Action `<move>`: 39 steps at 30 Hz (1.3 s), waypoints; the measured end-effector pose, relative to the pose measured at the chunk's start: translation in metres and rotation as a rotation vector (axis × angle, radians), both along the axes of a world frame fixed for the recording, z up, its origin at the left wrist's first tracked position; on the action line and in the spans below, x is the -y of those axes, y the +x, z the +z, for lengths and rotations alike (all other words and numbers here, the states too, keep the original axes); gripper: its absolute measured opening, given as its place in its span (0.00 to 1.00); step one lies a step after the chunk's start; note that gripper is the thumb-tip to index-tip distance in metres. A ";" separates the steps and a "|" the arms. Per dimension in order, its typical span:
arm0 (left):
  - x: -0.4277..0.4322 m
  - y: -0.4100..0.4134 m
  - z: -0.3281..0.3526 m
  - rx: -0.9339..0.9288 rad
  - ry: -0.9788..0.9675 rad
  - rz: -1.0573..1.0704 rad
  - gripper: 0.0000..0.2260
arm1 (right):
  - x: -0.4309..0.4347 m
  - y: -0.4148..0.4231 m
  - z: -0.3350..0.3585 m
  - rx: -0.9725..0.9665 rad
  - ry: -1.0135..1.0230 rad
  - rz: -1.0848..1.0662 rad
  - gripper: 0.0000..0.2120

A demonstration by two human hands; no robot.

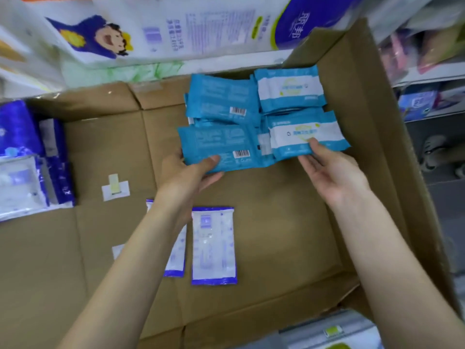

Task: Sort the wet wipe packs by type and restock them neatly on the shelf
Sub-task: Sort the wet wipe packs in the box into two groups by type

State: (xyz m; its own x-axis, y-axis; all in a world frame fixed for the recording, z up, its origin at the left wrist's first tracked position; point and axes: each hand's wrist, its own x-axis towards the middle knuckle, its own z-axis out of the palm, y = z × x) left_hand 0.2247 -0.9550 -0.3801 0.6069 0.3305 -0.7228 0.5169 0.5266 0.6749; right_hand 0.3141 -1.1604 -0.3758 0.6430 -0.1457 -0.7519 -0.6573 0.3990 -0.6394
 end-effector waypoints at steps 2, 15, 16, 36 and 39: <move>0.005 0.004 -0.014 -0.090 0.249 -0.107 0.16 | -0.001 0.008 -0.008 0.034 -0.143 0.082 0.08; 0.011 0.007 -0.020 -0.259 0.778 -0.329 0.29 | -0.012 0.002 -0.026 0.023 -0.580 0.118 0.18; 0.009 0.001 -0.018 -0.234 0.771 -0.270 0.29 | -0.014 -0.007 -0.027 0.065 -0.569 0.110 0.18; -0.025 -0.140 -0.069 -0.456 0.564 -0.309 0.08 | -0.093 -0.169 -0.064 -0.029 -0.630 0.799 0.18; -0.032 -0.151 -0.055 -0.338 0.616 -0.272 0.03 | -0.098 -0.168 -0.047 -0.066 -0.466 0.762 0.09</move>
State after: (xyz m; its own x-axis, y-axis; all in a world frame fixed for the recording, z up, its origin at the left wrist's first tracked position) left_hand 0.0742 -0.9229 -0.4349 0.5031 0.6052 -0.6170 0.8060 -0.0708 0.5877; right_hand 0.1456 -1.0620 -0.4226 0.6476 0.0034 -0.7619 -0.6790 -0.4512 -0.5792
